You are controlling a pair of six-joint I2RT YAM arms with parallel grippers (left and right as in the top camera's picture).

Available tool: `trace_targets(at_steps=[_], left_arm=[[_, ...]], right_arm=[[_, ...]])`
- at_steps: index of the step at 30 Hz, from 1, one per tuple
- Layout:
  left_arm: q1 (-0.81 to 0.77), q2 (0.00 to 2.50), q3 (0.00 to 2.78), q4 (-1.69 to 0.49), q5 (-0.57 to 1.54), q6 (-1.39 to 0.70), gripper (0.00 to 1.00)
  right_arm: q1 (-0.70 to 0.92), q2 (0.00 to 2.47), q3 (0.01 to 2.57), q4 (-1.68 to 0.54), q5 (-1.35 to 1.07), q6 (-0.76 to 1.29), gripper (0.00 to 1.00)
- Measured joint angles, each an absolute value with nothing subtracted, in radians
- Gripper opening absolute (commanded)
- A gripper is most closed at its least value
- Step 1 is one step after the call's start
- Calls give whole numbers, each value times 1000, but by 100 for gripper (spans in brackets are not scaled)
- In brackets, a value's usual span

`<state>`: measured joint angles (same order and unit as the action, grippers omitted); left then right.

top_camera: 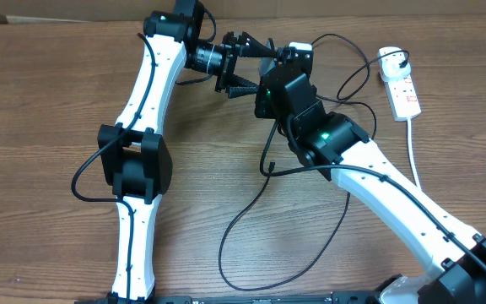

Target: Plug charger to phone and switch on socket

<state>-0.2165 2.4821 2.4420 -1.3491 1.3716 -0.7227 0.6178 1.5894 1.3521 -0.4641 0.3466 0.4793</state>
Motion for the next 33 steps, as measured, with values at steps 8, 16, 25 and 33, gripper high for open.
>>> trace_targets(at_steps=[8,16,25,33], left_arm=[[-216,2482,2442,-1330,1367,-723,73],[-231,2482,2442,-1306,1348,-723,73],[-244,2482,2442,-1285,1337,-723,72],[-244,2482,2442,-1285,1337,-723,73]], right_arm=[[618,1598,1352,-454,347,495,27],[618,1598,1352,-455,348,498,24],[617,1627,1352,-468,358,517,20],[617,1627,1352,-472,368,521,17]])
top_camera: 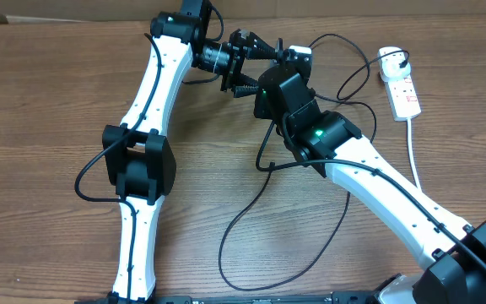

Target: Plug charger to phone and switch on socket

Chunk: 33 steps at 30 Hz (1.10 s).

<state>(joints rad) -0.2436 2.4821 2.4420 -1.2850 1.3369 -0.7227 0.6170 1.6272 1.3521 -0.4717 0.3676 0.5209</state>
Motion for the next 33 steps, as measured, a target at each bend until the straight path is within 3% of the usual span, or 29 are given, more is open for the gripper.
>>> trace_targets(at_steps=[7,14,24,33], left_arm=[[-244,2482,2442,-1282,1330,-723,76],[-245,2482,2443,-1241,1331,-722,100],[-247,2482,2443,-1164,1295,-723,100],[-217,2482,2443,-1085,1236,-702,100]], right_arm=[[616,1628,1352,-476,375,524,11],[616,1628,1352,-476,374,524,6],[616,1629,1353,-482,382,524,5],[585,1629,1388,-618,443,542,3]])
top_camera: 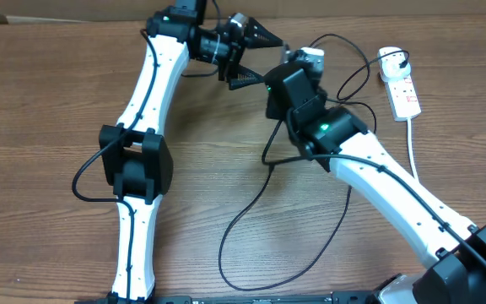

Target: Plug charger to phone and switch on socket

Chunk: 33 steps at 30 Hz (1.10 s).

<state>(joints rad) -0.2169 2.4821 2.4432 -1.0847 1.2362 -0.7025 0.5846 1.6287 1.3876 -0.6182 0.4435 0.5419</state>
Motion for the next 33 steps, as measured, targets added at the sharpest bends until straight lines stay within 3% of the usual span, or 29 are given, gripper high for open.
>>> trace_targets(at_steps=[10,15,25,33], left_arm=[[-88,2445,2445,-1260,1155,-470,100],[-67,2287,2445,-1360,1006,-347,100],[-97,1748,2474,-1632,587,-219,100],[-197,1591,2392,-1687,374,-213,100]], right_arm=[[338,1599,1412,-642,147,682,3],[244,1573,1414,-640,-25,700,4],[191,1570,1414,-627,-298,710,4],[191,1570,1414,-624,-381,744,4]])
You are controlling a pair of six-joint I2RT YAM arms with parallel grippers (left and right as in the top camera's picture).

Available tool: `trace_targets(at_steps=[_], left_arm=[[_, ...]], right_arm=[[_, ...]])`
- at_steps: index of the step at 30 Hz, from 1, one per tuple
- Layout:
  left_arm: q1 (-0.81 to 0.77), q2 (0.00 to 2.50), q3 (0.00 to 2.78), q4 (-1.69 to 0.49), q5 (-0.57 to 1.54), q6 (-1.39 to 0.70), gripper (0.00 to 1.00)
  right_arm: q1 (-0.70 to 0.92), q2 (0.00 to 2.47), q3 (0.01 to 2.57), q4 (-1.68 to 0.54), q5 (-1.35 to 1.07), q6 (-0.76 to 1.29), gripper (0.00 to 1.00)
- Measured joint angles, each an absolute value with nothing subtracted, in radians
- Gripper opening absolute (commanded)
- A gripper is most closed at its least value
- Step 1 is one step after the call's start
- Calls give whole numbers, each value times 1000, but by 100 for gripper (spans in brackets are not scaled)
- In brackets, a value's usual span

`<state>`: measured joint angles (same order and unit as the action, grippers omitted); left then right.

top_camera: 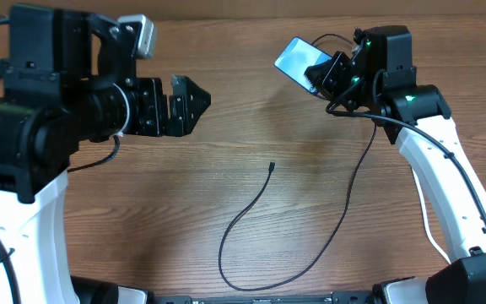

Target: Plug charger to phone and switch on socket

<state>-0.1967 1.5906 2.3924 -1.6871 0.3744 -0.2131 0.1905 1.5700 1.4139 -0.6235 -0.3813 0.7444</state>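
My right gripper (324,76) is shut on the phone (296,57), holding it tilted above the back right of the table, its blue-lit screen facing up and left. The black charger cable (245,211) lies slack on the wood. Its free plug tip (272,166) rests mid-table, well below the phone and touching neither gripper. My left gripper (182,103) hangs high, close to the camera at the left, open and empty, pointing right toward the phone. The socket strip is hidden behind my right arm.
The cable loops from the plug tip down toward the front edge (251,287), then climbs right to my right arm (445,169). A cardboard edge (226,7) runs along the back of the brown wooden table (142,219).
The left arm has pulled back to the left and risen toward the camera. The right gripper has carried the phone up and to the right. The socket strip is now covered by the right arm.
Both grippers were crowded together at the back centre, the open left fingers beside the right gripper and the phone. The left gripper then shifted toward the back edge. Now the arms are apart, the right one holding the phone aloft, the cable's plug tip lying loose mid-table.
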Motion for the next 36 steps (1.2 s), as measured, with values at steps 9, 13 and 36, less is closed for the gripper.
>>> trace_targets(at_steps=[9,13,36], left_arm=[[-197,1428,1960,-1636,241,-323,100],[-197,1311,1790,-1443,231,-392,99],[-241,1732,1458,-53,916,-1124,100]], right_arm=[[191,1570,1416,-650,-437,739,4],[191,1570,1416,-628,-472,739,4],[191,1570,1420,-488,-551,1075,3]])
